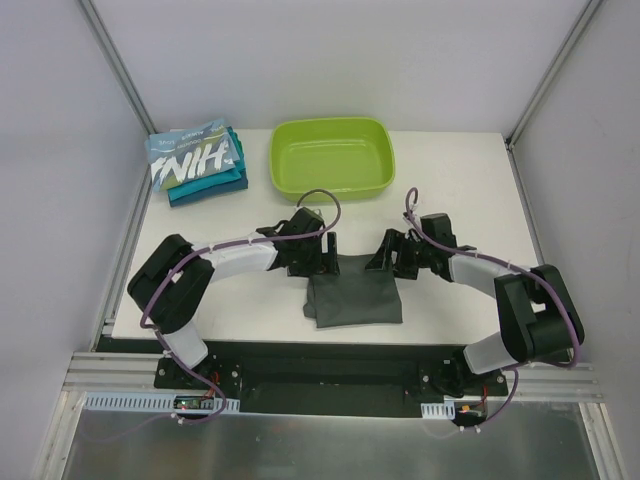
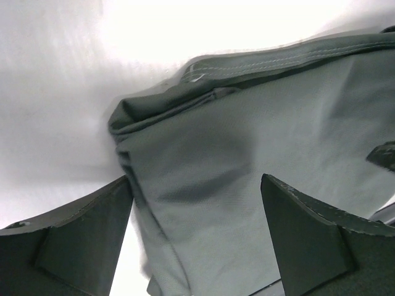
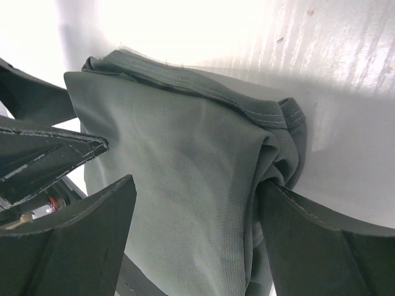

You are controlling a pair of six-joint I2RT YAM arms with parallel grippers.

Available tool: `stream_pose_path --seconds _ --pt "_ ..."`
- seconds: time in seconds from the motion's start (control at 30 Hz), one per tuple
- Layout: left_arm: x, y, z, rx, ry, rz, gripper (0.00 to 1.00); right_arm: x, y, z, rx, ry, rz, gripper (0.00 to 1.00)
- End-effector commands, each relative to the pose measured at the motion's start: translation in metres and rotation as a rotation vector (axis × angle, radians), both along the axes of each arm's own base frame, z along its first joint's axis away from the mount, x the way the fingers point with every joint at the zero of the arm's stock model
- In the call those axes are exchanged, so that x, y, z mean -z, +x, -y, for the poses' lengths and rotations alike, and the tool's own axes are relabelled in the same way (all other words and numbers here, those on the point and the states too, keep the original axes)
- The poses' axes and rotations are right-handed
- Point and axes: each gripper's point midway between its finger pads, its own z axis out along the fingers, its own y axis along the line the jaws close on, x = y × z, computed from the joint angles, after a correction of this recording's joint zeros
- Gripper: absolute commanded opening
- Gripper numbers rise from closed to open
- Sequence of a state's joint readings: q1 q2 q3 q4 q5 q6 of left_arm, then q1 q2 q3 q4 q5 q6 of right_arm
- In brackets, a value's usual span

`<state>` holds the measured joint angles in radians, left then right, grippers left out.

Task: Fold and stack the t-shirts
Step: Fold the long partially folded tshirt into a neat square, then put the neatly folded tshirt into the corner of the board with the left arm

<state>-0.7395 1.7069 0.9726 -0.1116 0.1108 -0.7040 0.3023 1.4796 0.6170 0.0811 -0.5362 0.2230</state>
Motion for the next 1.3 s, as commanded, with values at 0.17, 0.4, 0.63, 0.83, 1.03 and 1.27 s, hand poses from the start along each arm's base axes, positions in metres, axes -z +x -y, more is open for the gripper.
stream_pose_path --seconds 0.17,0.4,0.63,0.83,1.03,1.27 --pt "0.01 -0.028 -0.037 -0.042 0.115 -0.053 0.84 -0.02 -0.002 0.011 0.048 0.007 0.031 0.92" --pt "0.013 -0.055 -0.041 -0.023 0.09 -0.119 0.89 -0.056 -0.01 0.074 0.234 -0.263 0.202 0.99" --pt "0.022 -0.078 -0.023 -0.037 0.12 -0.144 0.89 -0.084 -0.027 0.133 0.569 -0.332 0.402 1.0" --pt "0.055 -0.071 -0.033 -0.134 0.302 -0.174 0.72 -0.092 -0.037 0.144 0.621 -0.301 0.519 1.0" --pt "0.063 -0.064 -0.041 -0.159 0.473 -0.158 0.52 -0.094 -0.04 0.145 0.593 -0.326 0.522 0.99" --pt "0.062 -0.043 -0.055 -0.125 0.626 -0.084 0.0 -0.088 -0.039 0.145 0.567 -0.355 0.504 0.99"
